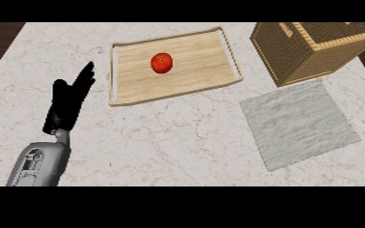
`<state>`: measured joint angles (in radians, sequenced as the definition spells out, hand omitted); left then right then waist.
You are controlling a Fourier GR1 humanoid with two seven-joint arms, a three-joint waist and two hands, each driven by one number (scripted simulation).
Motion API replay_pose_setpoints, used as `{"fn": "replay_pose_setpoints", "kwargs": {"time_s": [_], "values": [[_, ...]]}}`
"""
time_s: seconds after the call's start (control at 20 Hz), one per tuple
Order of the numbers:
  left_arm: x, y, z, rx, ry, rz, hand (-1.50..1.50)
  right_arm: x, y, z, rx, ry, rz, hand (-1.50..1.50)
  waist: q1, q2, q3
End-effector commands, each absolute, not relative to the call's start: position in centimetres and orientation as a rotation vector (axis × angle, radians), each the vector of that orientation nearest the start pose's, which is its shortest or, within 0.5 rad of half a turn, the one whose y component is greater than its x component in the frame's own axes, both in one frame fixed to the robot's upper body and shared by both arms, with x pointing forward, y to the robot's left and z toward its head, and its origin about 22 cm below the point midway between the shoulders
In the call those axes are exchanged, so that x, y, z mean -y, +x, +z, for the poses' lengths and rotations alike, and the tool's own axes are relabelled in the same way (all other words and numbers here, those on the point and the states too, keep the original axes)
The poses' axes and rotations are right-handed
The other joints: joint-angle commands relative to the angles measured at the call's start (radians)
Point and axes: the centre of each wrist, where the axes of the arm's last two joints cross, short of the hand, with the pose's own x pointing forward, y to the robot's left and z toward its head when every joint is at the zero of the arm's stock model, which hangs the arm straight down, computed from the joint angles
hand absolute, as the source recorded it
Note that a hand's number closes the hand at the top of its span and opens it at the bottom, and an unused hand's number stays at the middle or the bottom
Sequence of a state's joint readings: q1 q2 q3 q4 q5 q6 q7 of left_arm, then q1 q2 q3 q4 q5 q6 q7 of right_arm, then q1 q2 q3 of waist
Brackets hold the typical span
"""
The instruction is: Pick the cupcake from the placemat and place it in the basket
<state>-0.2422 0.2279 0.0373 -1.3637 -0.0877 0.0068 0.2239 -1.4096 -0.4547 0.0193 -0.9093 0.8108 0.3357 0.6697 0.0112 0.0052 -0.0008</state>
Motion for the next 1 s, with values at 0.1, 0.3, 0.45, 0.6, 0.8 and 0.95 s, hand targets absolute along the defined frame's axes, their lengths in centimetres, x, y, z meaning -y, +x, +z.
{"fn": "replay_pose_setpoints", "kwargs": {"time_s": [0.1,0.3,0.45,0.6,0.8,0.95], "values": [[-27.6,29.9,2.4,1.369,0.268,-0.21,0.0,24.9,43.7,35.9,1.257,-1.27,0.713,1.5,0.004,0.002,0.001],[-28.3,31.1,3.2,1.379,0.255,-0.221,0.0,26.6,44.8,33.3,1.289,-1.229,0.795,1.5,0.008,0.005,0.0],[-27.8,29.4,1.1,1.362,0.233,-0.207,0.0,28.2,45.0,33.4,1.323,-1.178,0.788,1.5,0.017,0.005,0.0],[-25.9,30.5,2.9,1.358,0.26,-0.213,0.0,30.9,45.0,29.2,1.306,-1.157,0.798,1.5,0.002,0.0,0.001],[-26.0,29.8,1.0,1.36,0.249,-0.242,0.0,32.4,45.5,28.6,1.281,-1.164,0.826,1.5,0.018,0.008,0.001],[-28.7,29.3,2.8,1.365,0.277,-0.229,0.0,29.2,46.6,26.1,1.264,-1.141,0.794,1.5,0.019,0.003,0.001]]}}
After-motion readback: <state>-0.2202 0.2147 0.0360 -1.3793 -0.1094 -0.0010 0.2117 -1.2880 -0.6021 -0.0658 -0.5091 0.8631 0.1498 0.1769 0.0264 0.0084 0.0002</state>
